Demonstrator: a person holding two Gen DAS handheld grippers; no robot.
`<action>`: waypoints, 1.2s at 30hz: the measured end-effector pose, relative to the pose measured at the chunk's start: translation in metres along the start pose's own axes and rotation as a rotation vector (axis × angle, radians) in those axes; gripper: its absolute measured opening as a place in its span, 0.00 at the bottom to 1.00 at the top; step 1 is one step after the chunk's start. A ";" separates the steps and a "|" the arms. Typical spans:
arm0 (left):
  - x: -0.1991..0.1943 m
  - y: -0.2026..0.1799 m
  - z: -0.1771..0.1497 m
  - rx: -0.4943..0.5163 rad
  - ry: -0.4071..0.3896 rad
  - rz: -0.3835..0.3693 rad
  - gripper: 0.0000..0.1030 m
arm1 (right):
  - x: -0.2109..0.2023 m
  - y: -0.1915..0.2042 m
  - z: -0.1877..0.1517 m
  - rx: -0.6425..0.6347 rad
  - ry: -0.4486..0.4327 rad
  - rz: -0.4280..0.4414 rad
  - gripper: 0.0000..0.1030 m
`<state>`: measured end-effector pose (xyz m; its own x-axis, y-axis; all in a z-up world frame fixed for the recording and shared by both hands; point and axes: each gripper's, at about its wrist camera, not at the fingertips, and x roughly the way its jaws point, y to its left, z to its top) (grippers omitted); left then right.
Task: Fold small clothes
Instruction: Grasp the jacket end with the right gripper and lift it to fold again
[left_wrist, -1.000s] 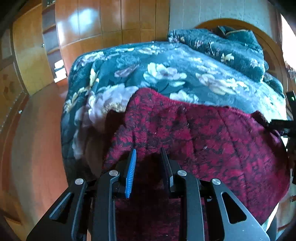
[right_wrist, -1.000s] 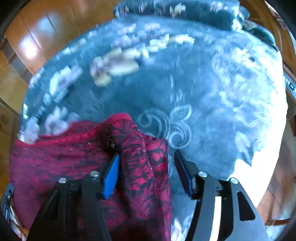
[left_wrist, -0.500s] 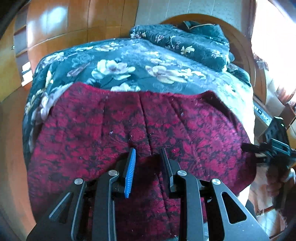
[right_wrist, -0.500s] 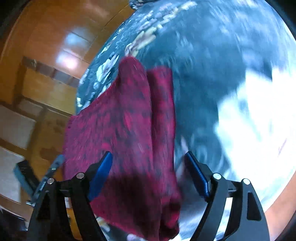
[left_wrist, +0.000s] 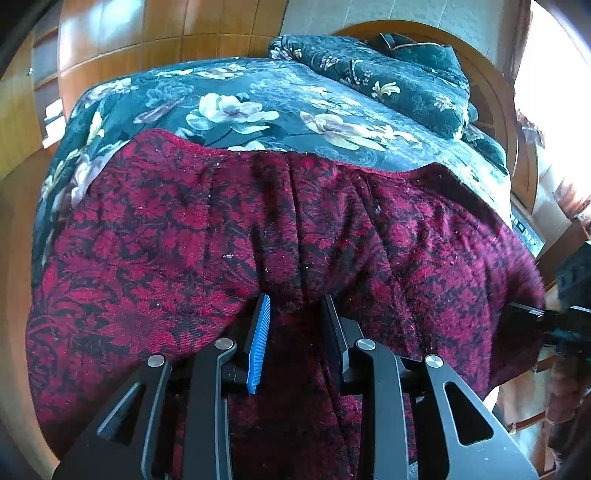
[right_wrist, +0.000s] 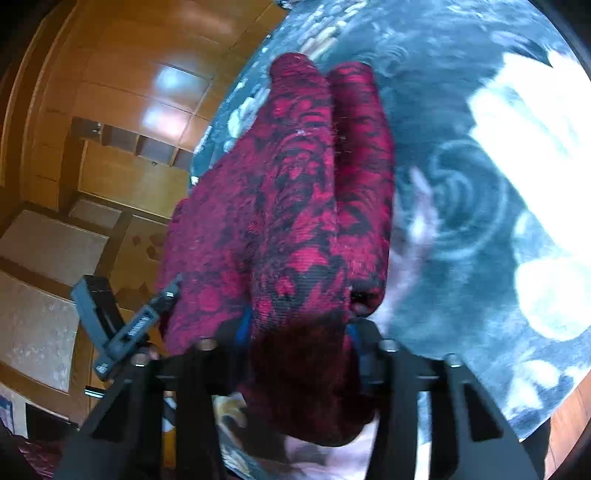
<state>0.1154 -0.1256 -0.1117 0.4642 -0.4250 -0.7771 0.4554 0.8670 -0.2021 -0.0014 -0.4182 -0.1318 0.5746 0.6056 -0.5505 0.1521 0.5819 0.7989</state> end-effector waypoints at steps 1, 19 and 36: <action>0.000 0.001 0.000 -0.007 0.001 -0.005 0.26 | -0.003 0.008 -0.001 -0.007 -0.010 0.005 0.35; -0.002 0.052 -0.009 -0.258 -0.016 -0.266 0.23 | 0.029 0.230 0.004 -0.415 -0.003 0.048 0.27; -0.094 0.200 -0.063 -0.599 -0.145 -0.423 0.23 | 0.146 0.314 -0.057 -0.717 0.146 -0.246 0.27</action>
<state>0.1146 0.1041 -0.1163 0.4559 -0.7476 -0.4829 0.1451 0.5977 -0.7885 0.0844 -0.1159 0.0243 0.4718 0.4497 -0.7584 -0.3247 0.8883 0.3248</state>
